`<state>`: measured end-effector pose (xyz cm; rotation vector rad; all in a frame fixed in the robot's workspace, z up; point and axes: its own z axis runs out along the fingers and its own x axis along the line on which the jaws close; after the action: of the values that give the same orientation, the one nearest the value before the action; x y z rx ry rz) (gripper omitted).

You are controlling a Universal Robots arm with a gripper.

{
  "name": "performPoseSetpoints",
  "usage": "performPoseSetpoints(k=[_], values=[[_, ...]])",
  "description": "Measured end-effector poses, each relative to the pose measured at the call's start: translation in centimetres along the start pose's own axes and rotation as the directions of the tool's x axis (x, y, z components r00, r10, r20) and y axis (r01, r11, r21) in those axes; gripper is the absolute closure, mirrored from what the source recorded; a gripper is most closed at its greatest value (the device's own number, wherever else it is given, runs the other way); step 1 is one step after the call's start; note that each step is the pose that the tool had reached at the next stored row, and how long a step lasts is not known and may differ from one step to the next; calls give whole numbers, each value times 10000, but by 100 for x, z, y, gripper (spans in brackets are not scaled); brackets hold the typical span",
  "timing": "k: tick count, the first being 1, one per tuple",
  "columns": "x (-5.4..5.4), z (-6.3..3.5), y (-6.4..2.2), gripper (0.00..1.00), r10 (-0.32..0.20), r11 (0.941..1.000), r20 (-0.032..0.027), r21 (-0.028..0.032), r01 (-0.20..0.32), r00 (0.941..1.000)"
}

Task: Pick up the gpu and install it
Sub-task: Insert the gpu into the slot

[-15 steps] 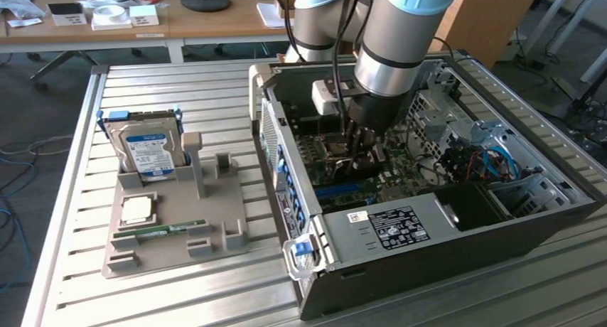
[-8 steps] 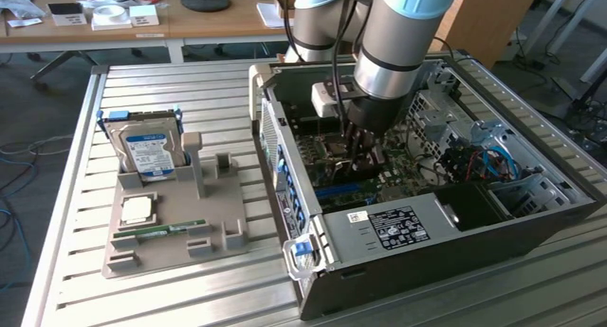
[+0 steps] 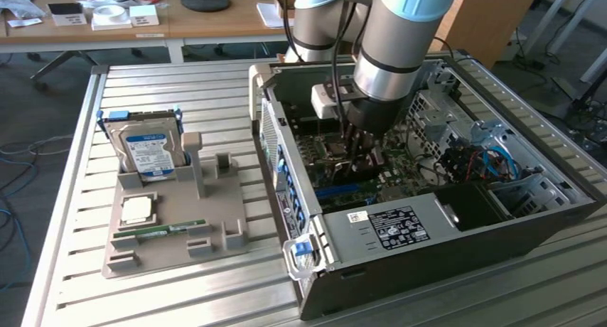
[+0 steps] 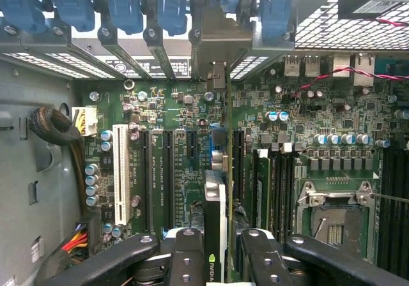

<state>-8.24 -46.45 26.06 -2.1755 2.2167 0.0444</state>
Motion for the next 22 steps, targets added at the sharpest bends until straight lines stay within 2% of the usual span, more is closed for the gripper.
performPoseSetpoints(k=[22], values=[[3,64,15,73,1,10000,-3,-1,-1,10000]])
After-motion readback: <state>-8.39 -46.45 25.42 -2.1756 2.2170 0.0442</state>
